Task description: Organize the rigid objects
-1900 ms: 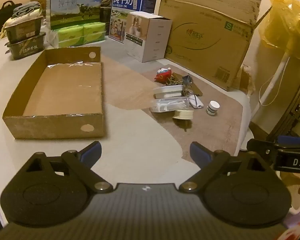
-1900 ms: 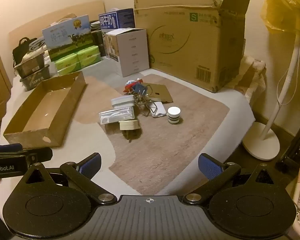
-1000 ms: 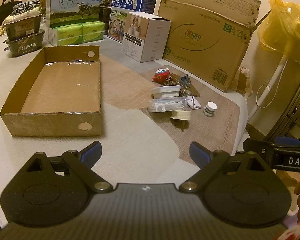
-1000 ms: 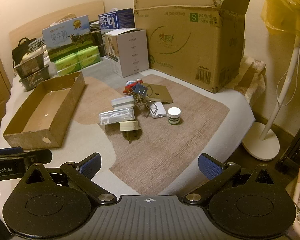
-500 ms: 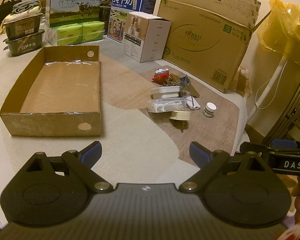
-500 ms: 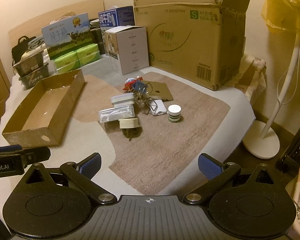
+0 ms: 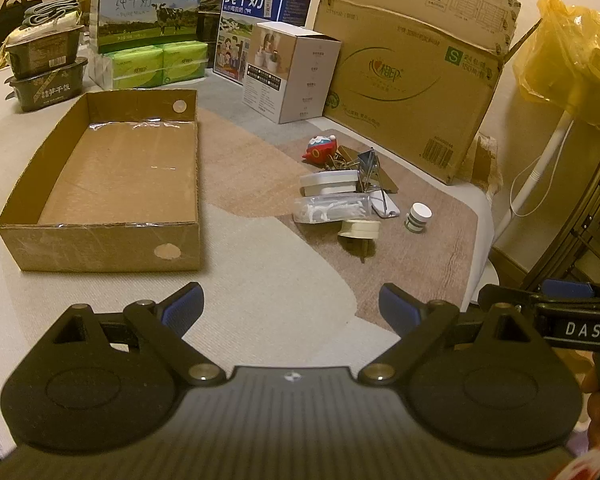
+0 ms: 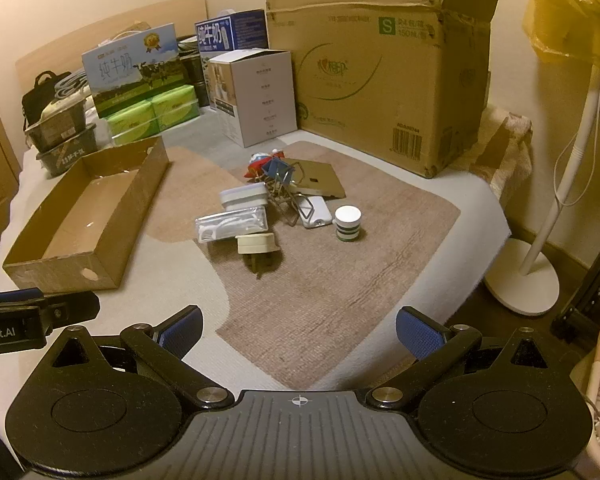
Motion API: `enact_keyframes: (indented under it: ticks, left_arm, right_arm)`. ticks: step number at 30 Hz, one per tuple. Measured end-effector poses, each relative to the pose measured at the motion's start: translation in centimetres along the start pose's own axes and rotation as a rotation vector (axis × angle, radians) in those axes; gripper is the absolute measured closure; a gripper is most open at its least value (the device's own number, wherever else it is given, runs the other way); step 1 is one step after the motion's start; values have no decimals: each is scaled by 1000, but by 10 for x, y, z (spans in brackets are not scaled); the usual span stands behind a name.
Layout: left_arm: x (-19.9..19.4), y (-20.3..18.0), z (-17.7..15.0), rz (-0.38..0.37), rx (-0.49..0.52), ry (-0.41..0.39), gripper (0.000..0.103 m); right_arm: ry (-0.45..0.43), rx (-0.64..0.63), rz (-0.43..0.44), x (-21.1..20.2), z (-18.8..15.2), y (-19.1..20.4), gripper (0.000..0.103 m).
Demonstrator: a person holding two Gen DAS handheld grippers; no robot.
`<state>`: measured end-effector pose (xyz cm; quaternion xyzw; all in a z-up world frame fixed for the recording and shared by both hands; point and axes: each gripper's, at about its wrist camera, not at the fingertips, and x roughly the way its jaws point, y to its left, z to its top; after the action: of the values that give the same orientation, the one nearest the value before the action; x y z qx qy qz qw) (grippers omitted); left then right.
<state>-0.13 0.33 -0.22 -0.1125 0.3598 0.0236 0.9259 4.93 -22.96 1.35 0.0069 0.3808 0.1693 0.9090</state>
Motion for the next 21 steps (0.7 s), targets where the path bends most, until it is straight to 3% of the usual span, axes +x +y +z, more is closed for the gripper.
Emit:
enact_keyframes:
  ticks: [21]
  left_arm:
    - [11, 3, 3, -4, -4, 15, 10]
  right_arm:
    - [15, 15, -7, 10, 1, -8, 1]
